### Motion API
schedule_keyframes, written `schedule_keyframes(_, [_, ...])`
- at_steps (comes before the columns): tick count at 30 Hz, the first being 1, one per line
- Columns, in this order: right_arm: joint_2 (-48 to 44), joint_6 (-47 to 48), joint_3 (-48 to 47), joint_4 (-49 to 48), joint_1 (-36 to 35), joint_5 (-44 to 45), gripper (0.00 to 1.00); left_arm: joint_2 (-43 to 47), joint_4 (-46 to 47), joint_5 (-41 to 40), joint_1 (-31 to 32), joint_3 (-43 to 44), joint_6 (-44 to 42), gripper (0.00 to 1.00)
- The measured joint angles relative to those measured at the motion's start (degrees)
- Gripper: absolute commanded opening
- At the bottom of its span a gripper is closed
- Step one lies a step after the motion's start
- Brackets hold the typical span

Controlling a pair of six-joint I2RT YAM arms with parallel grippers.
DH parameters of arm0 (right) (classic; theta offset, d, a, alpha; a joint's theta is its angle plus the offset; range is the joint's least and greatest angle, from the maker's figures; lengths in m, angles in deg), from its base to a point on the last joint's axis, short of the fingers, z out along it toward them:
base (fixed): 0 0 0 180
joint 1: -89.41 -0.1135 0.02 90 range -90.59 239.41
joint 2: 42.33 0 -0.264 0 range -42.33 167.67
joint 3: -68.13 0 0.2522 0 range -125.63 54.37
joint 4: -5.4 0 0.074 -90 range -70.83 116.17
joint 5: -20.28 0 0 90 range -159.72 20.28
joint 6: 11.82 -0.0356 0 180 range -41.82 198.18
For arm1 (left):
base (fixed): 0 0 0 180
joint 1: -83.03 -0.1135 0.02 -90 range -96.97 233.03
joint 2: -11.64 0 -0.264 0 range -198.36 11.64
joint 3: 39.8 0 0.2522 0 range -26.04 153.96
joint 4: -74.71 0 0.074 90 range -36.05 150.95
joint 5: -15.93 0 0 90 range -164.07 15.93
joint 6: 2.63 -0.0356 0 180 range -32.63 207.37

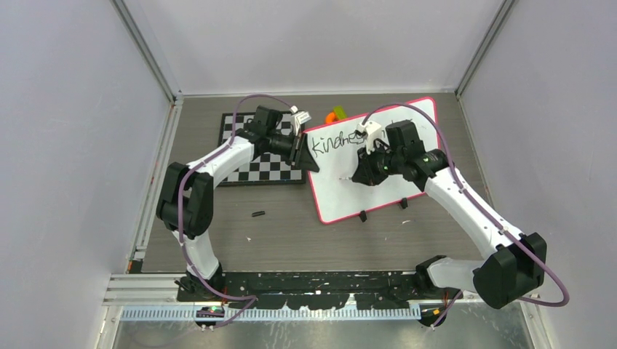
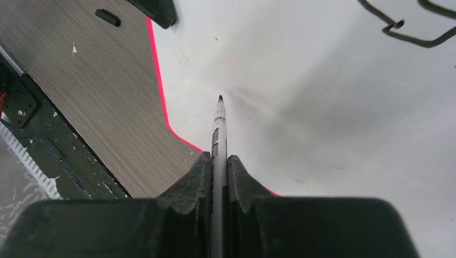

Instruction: Write a sentence on the whiteboard

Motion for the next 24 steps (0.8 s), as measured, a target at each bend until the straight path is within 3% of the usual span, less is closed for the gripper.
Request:
schedule_keyframes(6, [-1.5, 0.5, 2.3, -0.2, -0.3, 1.7, 0.00, 0.0, 2.0, 0.4, 0.0, 0.0, 0.6, 0.00])
schedule_keyframes(24, [-0.2, 0.4, -0.7, -3.1, -0.7, 5.3, 0.00, 0.0, 3.6, 1.2, 0.2, -0.5, 1.1, 0.00])
